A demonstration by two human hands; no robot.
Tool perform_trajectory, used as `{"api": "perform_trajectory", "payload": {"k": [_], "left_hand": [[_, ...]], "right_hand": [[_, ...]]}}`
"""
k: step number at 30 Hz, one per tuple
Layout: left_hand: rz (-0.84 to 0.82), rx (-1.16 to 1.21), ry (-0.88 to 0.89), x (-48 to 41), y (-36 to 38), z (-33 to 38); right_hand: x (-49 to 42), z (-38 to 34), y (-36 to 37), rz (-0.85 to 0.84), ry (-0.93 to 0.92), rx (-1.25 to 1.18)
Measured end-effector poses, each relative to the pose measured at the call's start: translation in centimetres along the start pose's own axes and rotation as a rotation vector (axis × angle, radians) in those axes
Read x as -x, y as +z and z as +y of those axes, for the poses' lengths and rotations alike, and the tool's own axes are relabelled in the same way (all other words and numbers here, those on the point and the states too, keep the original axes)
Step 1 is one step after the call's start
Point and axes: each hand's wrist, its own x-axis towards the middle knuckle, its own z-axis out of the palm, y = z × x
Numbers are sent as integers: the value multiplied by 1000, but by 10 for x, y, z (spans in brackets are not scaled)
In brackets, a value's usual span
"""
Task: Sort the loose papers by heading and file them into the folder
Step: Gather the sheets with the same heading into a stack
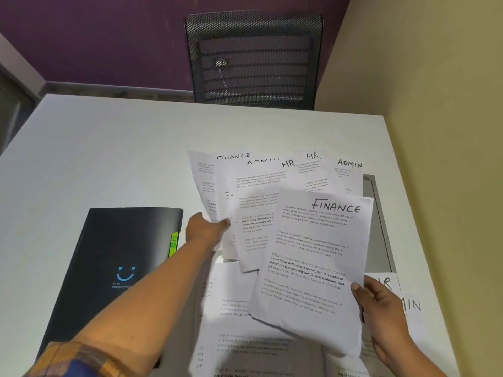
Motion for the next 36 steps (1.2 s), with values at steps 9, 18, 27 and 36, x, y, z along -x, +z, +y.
{"api": "perform_trajectory", "payload": {"k": [9,18,27,36], "left_hand": [[106,-581,512,29,-67,19],[203,3,607,140,-118,27],[-90,172,403,248,-76,-27],[-46,124,236,261,-74,-62]], "right_hand": [[0,2,-3,18,11,50],[24,-2,-3,-7,-32,104],[59,-6,0,-46,-55,56],[100,1,-13,-271,-1,-39]]}}
